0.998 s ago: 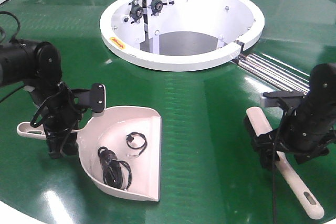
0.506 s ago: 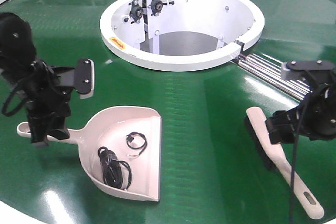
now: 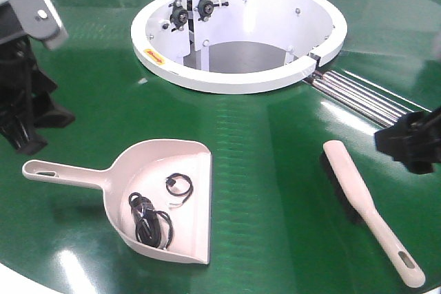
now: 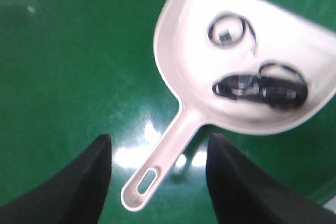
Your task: Clean and inspect green conveyor with broom and dustpan
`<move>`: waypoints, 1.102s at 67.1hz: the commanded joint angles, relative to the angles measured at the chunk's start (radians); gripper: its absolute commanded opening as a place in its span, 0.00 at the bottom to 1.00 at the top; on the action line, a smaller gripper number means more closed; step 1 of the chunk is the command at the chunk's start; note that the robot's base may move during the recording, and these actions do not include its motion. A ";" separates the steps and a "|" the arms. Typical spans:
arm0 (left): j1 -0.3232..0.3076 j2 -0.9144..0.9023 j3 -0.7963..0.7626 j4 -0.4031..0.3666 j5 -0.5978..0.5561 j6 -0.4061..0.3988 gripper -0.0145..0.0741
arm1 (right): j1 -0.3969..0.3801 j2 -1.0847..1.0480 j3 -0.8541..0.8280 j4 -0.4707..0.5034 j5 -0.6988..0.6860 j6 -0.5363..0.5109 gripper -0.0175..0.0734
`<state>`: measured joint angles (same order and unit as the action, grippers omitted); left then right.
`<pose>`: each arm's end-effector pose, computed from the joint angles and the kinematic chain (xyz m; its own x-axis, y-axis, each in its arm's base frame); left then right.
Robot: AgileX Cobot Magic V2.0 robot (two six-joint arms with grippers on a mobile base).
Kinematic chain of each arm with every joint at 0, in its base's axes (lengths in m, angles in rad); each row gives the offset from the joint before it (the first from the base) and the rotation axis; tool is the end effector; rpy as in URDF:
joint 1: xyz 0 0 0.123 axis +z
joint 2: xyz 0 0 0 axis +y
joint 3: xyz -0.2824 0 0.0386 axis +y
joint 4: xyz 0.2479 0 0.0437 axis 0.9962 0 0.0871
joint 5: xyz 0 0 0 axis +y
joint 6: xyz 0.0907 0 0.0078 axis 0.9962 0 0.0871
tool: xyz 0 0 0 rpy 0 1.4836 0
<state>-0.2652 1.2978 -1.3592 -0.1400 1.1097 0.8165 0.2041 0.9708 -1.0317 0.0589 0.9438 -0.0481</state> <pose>0.2457 -0.0785 0.3903 -0.3497 0.7987 -0.4897 0.7802 0.5376 0.3197 0.1761 0.0409 0.3716 -0.6957 -0.1578 -0.7008 -0.2446 0.9693 0.0246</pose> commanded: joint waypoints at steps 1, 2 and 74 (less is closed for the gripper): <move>-0.008 -0.078 -0.025 -0.041 -0.086 -0.078 0.60 | 0.001 -0.082 -0.024 -0.006 -0.084 -0.011 0.81; -0.008 -0.085 -0.025 -0.046 -0.089 -0.095 0.60 | 0.001 -0.099 -0.024 -0.006 -0.088 -0.011 0.81; -0.009 -0.896 1.087 -0.301 -0.909 -0.167 0.56 | 0.001 -0.963 0.795 0.004 -0.641 -0.036 0.69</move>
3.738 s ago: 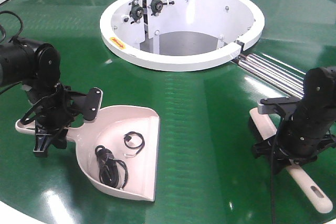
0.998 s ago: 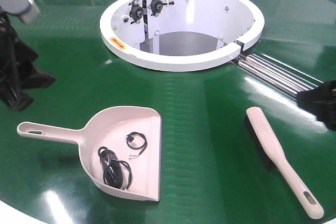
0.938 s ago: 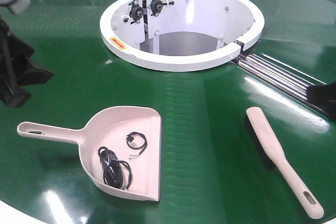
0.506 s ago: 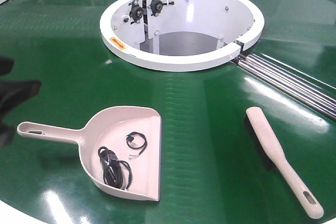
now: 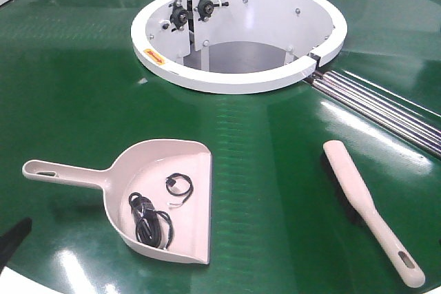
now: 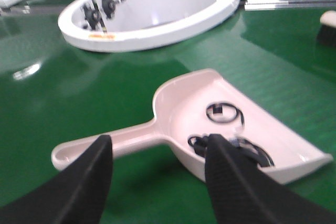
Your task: Clean and inspect green conveyor with broom and dustpan
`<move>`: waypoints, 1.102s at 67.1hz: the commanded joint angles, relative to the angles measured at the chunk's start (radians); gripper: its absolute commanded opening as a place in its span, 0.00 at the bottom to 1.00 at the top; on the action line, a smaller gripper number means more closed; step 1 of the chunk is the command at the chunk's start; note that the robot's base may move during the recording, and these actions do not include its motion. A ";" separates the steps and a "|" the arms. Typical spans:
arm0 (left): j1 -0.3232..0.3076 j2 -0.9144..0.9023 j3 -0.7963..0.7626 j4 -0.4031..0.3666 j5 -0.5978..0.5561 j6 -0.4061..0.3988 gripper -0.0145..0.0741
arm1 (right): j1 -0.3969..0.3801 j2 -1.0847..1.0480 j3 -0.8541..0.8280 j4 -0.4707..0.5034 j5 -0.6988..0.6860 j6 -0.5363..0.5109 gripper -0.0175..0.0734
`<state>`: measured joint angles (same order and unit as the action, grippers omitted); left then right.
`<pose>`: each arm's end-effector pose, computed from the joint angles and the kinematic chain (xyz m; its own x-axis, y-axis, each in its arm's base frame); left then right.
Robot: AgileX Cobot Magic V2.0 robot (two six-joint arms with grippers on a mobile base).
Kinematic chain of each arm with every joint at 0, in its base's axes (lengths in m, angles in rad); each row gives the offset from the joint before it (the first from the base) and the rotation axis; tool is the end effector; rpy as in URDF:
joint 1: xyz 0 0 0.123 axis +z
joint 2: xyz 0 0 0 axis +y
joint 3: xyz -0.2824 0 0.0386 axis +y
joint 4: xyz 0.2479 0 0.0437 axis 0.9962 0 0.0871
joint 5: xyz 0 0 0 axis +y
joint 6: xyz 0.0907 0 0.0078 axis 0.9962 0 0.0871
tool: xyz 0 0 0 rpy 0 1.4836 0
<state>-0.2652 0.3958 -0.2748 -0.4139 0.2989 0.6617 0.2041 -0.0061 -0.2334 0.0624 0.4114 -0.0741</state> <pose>0.0857 -0.0345 0.2534 -0.1867 0.3194 -0.9290 0.4329 0.8756 0.2141 0.0372 0.0100 0.2534 -0.0783 -0.0335 -0.9964 -0.2283 0.9735 -0.0147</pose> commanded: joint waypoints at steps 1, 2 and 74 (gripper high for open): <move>-0.009 0.006 0.007 -0.027 -0.104 -0.012 0.55 | 0.001 0.014 -0.001 -0.001 -0.113 -0.010 0.69; -0.009 0.006 0.010 -0.027 -0.110 -0.012 0.55 | 0.001 0.014 0.002 -0.001 -0.117 -0.010 0.69; -0.009 0.006 0.024 -0.146 -0.175 -0.010 0.15 | 0.001 0.014 0.003 0.003 -0.121 -0.005 0.18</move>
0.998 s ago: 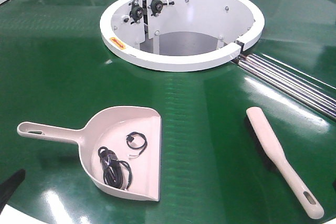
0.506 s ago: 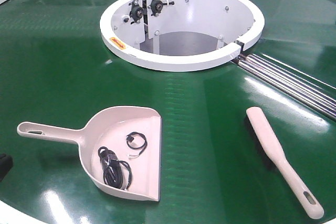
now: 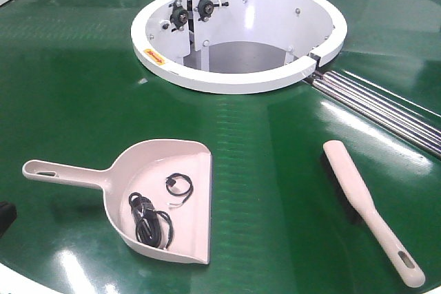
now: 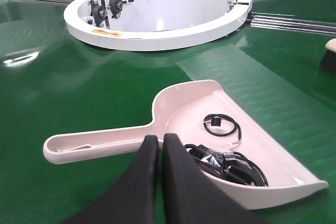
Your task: Clean and inspect green conveyor with broom and dustpan
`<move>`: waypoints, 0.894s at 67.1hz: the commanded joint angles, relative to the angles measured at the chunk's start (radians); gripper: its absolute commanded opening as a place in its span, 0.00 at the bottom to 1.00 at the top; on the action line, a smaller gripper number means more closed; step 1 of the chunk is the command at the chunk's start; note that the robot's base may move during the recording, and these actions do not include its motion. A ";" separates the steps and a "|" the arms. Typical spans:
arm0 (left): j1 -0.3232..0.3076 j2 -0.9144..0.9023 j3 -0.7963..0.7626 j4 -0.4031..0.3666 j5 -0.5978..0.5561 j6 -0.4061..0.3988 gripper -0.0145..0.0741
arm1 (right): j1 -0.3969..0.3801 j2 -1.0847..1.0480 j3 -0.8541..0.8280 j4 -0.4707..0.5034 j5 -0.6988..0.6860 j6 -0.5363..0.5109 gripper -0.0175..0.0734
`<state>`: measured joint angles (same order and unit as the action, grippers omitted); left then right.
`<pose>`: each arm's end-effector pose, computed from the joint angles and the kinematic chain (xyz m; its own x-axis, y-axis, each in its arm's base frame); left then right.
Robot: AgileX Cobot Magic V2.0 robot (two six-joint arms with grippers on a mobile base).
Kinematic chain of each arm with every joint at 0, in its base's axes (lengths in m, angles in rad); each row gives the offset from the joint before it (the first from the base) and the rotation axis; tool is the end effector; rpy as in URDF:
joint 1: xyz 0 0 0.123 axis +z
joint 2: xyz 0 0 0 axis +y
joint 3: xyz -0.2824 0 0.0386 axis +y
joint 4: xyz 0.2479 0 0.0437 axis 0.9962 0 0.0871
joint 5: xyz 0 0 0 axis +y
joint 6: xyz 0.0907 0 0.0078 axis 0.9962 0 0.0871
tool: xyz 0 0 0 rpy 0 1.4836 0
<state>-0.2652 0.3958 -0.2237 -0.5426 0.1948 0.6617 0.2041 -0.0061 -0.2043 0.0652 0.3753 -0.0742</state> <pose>0.0880 -0.0334 0.2454 -0.1939 0.1838 -0.9637 0.3820 0.9189 0.0984 0.0401 0.0105 0.2473 -0.0722 -0.0288 -0.9970 -0.2269 0.9738 -0.0116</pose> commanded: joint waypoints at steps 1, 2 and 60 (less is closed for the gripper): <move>-0.009 0.006 -0.026 -0.018 -0.071 -0.010 0.15 | 0.001 0.014 -0.026 0.000 -0.084 -0.004 0.18; -0.009 0.004 -0.025 -0.018 -0.071 -0.009 0.15 | 0.001 0.014 -0.026 0.000 -0.084 -0.004 0.18; 0.228 -0.424 0.284 0.515 -0.173 -0.613 0.15 | 0.001 0.014 -0.026 -0.001 -0.084 -0.005 0.18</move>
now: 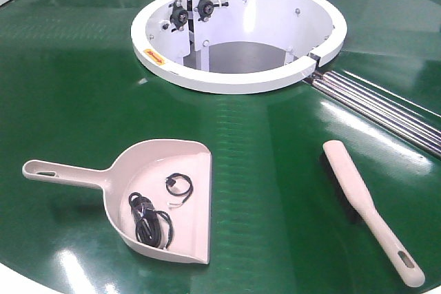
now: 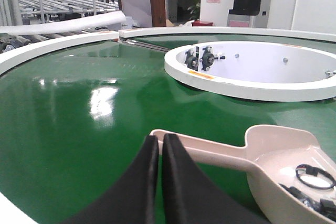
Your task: Clean and inspect green conveyor with broom and dustpan
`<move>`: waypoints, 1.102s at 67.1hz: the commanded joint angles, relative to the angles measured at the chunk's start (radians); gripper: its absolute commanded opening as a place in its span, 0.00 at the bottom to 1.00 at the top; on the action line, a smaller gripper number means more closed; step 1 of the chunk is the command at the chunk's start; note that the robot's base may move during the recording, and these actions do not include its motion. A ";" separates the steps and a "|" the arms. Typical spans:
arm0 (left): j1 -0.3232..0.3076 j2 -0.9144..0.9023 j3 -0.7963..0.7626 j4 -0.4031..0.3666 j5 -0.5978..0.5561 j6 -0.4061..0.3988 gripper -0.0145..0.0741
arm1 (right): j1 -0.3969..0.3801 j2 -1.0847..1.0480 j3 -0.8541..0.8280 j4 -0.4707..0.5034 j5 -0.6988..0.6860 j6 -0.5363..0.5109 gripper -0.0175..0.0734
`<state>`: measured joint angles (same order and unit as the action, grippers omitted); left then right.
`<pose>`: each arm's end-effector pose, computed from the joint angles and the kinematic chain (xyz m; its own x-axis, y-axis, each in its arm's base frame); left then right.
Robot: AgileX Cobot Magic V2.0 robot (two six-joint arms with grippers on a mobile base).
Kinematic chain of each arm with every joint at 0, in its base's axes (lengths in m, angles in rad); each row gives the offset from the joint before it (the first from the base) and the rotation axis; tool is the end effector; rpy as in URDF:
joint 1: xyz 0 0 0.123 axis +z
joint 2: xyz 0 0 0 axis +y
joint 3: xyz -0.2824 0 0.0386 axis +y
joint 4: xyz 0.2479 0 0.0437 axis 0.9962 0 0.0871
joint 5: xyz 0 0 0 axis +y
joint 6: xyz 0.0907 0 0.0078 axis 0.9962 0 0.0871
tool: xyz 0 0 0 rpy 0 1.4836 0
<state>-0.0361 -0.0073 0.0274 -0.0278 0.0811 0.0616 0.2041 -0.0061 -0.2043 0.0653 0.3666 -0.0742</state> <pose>0.0570 -0.0023 0.1968 -0.0127 0.0344 -0.9993 0.0388 0.9987 0.0339 0.0402 0.0105 0.2480 -0.0638 -0.0267 -0.9976 -0.2263 0.9740 -0.0116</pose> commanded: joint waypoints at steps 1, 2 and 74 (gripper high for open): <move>-0.001 -0.021 0.033 -0.002 -0.060 -0.013 0.15 | 0.001 0.014 -0.026 -0.001 -0.076 -0.005 0.18; -0.001 -0.021 0.033 -0.002 -0.060 -0.013 0.15 | 0.001 0.014 -0.026 -0.001 -0.076 -0.005 0.18; -0.059 -0.020 0.032 -0.002 -0.057 -0.010 0.15 | 0.001 0.014 -0.026 -0.001 -0.076 -0.005 0.18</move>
<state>-0.0858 -0.0132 0.0274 -0.0274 0.0914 0.0598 0.2041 -0.0061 -0.2043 0.0653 0.3669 -0.0742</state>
